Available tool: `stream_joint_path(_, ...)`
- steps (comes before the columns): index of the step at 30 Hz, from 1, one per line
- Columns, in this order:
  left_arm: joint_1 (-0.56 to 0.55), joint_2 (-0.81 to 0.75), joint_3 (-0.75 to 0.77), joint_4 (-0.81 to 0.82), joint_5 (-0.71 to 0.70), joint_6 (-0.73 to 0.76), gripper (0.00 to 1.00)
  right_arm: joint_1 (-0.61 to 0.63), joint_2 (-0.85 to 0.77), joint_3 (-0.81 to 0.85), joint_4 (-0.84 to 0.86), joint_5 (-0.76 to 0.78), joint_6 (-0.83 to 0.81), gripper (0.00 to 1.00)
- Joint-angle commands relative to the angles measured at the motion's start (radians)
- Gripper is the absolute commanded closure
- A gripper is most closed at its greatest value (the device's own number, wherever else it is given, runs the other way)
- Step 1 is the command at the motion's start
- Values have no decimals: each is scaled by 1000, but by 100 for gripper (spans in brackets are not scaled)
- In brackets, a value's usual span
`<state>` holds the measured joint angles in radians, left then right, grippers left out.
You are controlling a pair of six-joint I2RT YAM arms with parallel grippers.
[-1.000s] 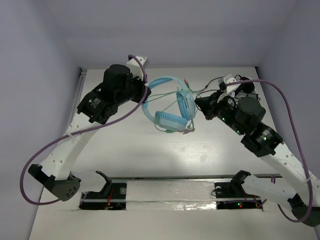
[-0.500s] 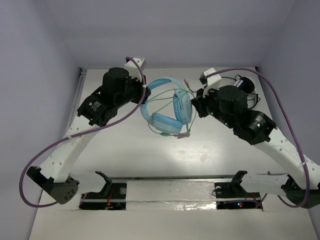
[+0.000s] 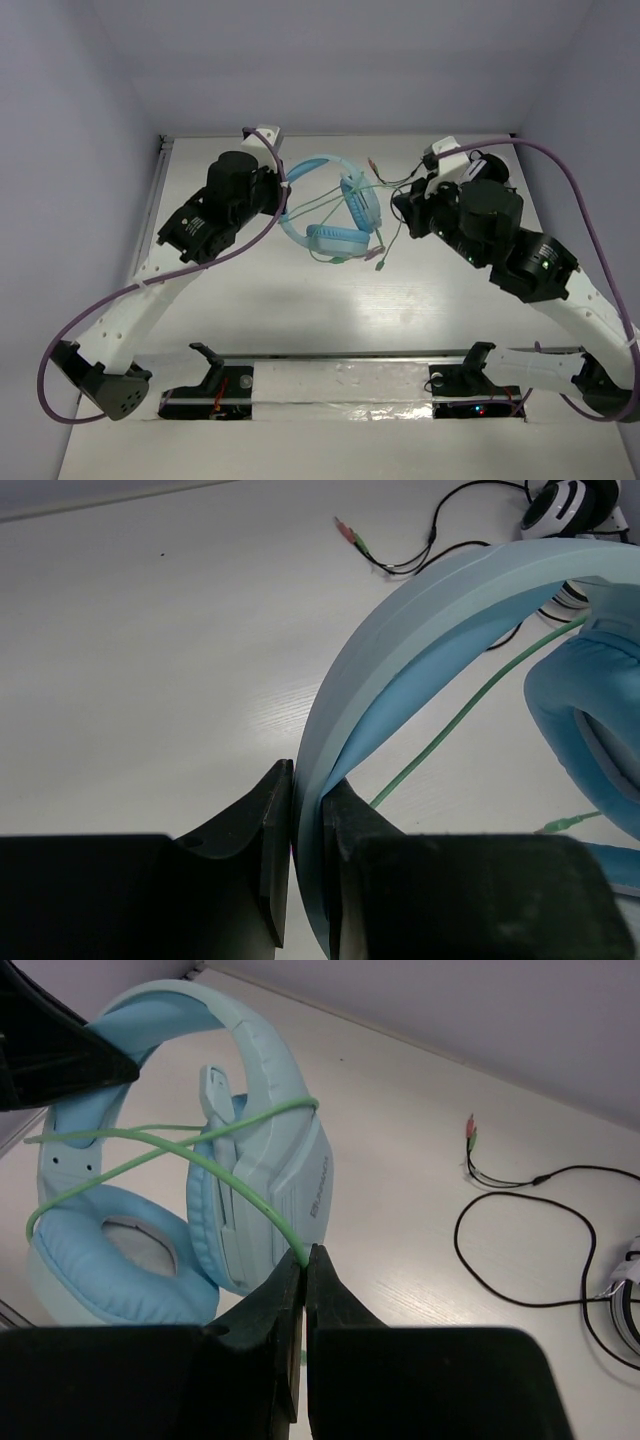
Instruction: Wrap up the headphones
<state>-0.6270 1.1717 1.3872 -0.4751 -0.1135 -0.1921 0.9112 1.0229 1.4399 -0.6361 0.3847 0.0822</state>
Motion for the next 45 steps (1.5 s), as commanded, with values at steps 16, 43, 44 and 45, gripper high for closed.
stream_joint_path(16,-4,-116,-94,216,55,-121,100,58,92,94,-52,-218,-36,100)
stream_joint_path(43,-4,-182,-198,147,169,-81,100,135,109,108,27,186,-71,100)
stream_joint_path(44,-4,-185,-198,145,172,-81,100,126,111,106,27,189,-71,100)
stream_joint_path(45,-4,-190,-198,144,172,-81,100,117,112,105,29,192,-71,100)
